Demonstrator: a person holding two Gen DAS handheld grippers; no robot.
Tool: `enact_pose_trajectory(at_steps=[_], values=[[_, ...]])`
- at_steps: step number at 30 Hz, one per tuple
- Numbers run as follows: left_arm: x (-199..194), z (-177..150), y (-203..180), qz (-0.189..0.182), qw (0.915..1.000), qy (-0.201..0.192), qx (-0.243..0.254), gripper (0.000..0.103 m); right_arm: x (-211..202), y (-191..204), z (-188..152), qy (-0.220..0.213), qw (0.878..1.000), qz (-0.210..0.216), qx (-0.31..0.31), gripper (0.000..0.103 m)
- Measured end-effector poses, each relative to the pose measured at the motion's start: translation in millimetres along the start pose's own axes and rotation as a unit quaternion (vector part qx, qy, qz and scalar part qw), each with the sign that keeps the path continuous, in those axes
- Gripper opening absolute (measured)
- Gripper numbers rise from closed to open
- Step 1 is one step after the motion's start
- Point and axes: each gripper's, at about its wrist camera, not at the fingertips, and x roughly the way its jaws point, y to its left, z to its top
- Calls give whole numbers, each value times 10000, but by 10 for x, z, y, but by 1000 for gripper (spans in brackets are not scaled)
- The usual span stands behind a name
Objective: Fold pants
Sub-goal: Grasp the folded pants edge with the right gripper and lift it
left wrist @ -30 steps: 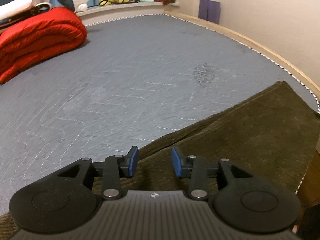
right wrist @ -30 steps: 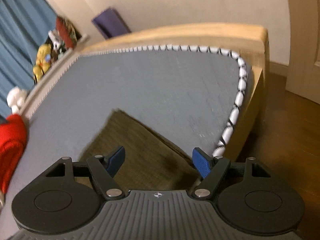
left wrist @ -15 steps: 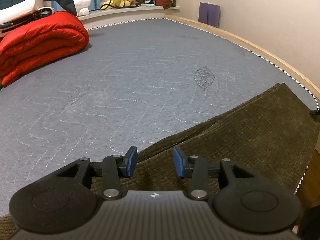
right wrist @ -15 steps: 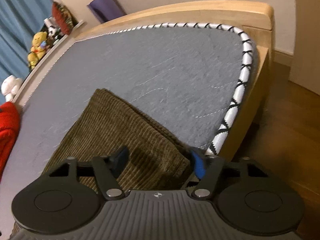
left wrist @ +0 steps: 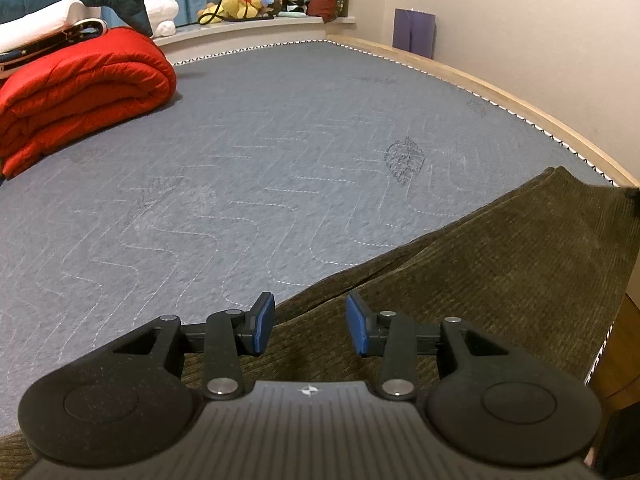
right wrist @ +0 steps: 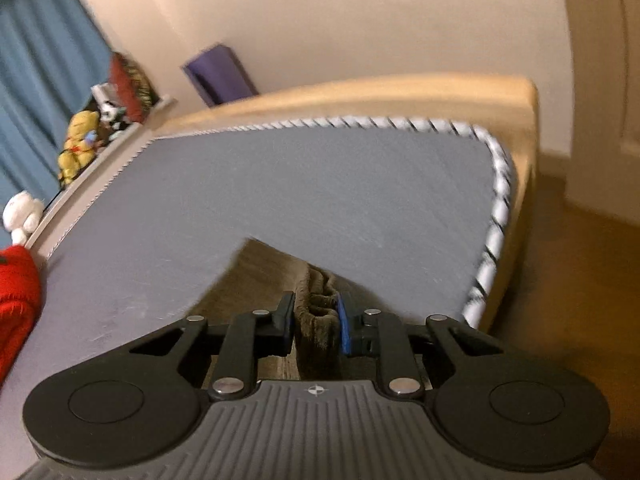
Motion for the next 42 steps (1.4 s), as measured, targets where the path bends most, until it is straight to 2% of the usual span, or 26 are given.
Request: enact_pose_trajectory(at_steps=[3, 6, 8, 10, 12, 14, 15, 18, 20, 22, 23, 24, 25, 26, 28, 31, 33, 34, 35, 36, 37, 40, 42], values=[[-20, 0, 32, 14, 10000, -19, -22, 44, -205, 343, -61, -272, 9984, 56, -501, 22], [-39, -4, 79, 35, 10000, -36, -47, 44, -525, 809, -201, -591, 9903, 372, -1205, 21], [-61, -16, 122, 71, 9999, -63, -81, 44, -804, 1194, -421, -879, 9755, 694, -1891, 21], [-93, -20, 190, 125, 9997, -94, -162, 44, -1134, 1665, -764, -1092, 9493, 1118, -2729, 21], [-128, -34, 285, 171, 9994, -110, -281, 44, -1432, 2056, -1177, -1142, 9166, 1725, -3420, 21], [-156, -50, 383, 225, 9990, -106, -379, 44, -1680, 2406, -1737, -1004, 8703, 2327, -4223, 21], [-166, -64, 433, 253, 9987, -90, -422, 44, -1751, 2536, -1998, -765, 8468, 2604, -4575, 22], [-179, -116, 555, 287, 9982, -6, -526, 46, -1908, 2783, -2828, 233, 7608, 3521, -5447, 29], [-187, -153, 604, 294, 9980, 44, -562, 51, -2015, 2828, -3162, 781, 7105, 3881, -5817, 48], [-193, -194, 644, 253, 9979, 98, -595, 51, -2126, 2826, -3301, 1078, 6768, 4168, -5971, 51], [-191, -213, 664, 207, 9977, 128, -633, 51, -2166, 2816, -3294, 1134, 6677, 4274, -5989, 52], [-184, -233, 684, 135, 9974, 168, -693, 51, -2195, 2816, -3261, 1165, 6636, 4347, -5976, 53], [-169, -247, 710, 28, 9967, 216, -780, 50, -2196, 2819, -3185, 1167, 6657, 4398, -5915, 57], [-151, -255, 725, -96, 9958, 257, -872, 50, -2175, 2826, -3093, 1151, 6730, 4396, -5836, 61], [-94, -259, 738, -414, 9924, 352, -1101, 46, -2076, 2844, -2901, 1117, 6952, 4257, -5684, 63], [37, -235, 719, -930, 9840, 449, -1452, 42, -1776, 2845, -2699, 1195, 7254, 3821, -5600, 65], [162, -215, 692, -1283, 9763, 557, -1654, 44, -1554, 2798, -2650, 1402, 7302, 3576, -5650, 68], [245, -206, 677, -1483, 9714, 651, -1738, 46, -1446, 2760, -2651, 1534, 7272, 3476, -5717, 68], [322, -204, 662, -1656, 9662, 759, -1821, 55, -1367, 2727, -2672, 1635, 7229, 3410, -5783, 69], [396, -210, 649, -1773, 9615, 861, -1916, 60, -1302, 2696, -2703, 1750, 7156, 3383, -5855, 70], [489, -223, 634, -1842, 9566, 984, -2033, 66, -1247, 2668, -2743, 1885, 7033, 3413, -5944, 73], [713, -273, 629, -1835, 9481, 1239, -2282, 68, -1191, 2625, -2871, 2059, 6692, 3488, -6230, 81], [813, -296, 641, -1906, 9414, 1274, -2474, 69, -1160, 2604, -2960, 2036, 6534, 3470, -6412, 81]])
